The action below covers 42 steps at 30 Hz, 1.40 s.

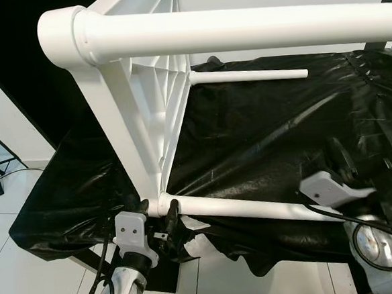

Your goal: Building children table

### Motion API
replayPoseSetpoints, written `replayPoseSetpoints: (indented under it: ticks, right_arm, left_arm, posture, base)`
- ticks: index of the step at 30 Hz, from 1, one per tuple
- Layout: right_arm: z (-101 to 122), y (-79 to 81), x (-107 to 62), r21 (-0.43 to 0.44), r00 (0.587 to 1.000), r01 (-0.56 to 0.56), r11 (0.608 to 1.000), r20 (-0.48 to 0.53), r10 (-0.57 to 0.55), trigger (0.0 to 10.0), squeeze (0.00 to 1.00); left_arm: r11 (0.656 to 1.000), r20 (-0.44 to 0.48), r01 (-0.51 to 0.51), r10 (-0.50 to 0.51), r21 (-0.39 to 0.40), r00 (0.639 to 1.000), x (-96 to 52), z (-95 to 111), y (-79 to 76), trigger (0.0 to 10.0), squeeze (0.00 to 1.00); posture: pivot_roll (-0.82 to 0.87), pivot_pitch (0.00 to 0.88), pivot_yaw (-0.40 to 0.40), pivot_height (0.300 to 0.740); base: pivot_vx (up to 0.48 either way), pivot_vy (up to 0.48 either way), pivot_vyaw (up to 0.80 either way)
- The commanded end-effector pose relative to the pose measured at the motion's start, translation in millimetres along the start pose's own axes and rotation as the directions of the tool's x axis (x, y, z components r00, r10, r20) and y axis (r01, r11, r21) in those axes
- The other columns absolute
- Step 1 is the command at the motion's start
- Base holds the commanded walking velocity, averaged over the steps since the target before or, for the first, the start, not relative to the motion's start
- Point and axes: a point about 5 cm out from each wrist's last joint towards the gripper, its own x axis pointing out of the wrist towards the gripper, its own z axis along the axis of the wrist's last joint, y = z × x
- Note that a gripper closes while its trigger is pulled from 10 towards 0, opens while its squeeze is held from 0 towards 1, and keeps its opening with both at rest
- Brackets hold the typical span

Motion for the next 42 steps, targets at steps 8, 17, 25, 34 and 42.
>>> replayPoseSetpoints:
  ticks: [8,17,25,34,42]
  right_arm:
    - [16,3.1,6.5,0.239,1.000,-0.011,0.971,0.021,0.007,10.0,0.00]
    - [20,4.2,10.8,0.202,0.998,-0.010,0.979,0.062,-0.003,10.0,0.00]
    - [20,0.5,10.6,0.204,0.998,-0.008,0.979,0.063,-0.005,10.0,0.00]
    - [21,0.4,8.6,0.200,0.998,-0.015,0.980,0.065,0.002,10.0,0.00]
    - [21,-5.0,8.8,0.188,0.998,-0.005,0.982,0.065,-0.007,10.0,0.00]
  left_arm:
    - [0.988,-0.003,0.148,-0.148,0.034,0.989,14.6,-1,-12.7,10.0,0.00]
    - [0.986,-0.047,0.167,-0.168,-0.025,0.985,15.8,-5,-13.0,10.0,0.00]
    - [0.957,-0.082,0.281,-0.287,-0.079,0.955,-2.6,-4,-12.4,10.0,0.00]
    - [0.915,-0.139,0.377,-0.396,-0.144,0.908,-14.1,-11,-16.3,10.0,0.00]
    - [0.916,-0.161,0.374,-0.395,-0.145,0.905,12.2,-24,-30.3,10.0,0.00]
  posture:
    - [0.11,0.000,0.082,0.740]
    - [0.12,0.000,0.080,0.740]
    - [0.12,0.000,0.075,0.740]
    - [0.13,0.000,0.074,0.740]
    - [0.09,0.000,0.080,0.740]
  base:
    - [0.000,0.000,0.00]
    - [0.000,0.000,0.00]
    - [0.000,0.000,0.00]
    - [0.000,0.000,0.00]
    - [0.000,0.000,0.00]
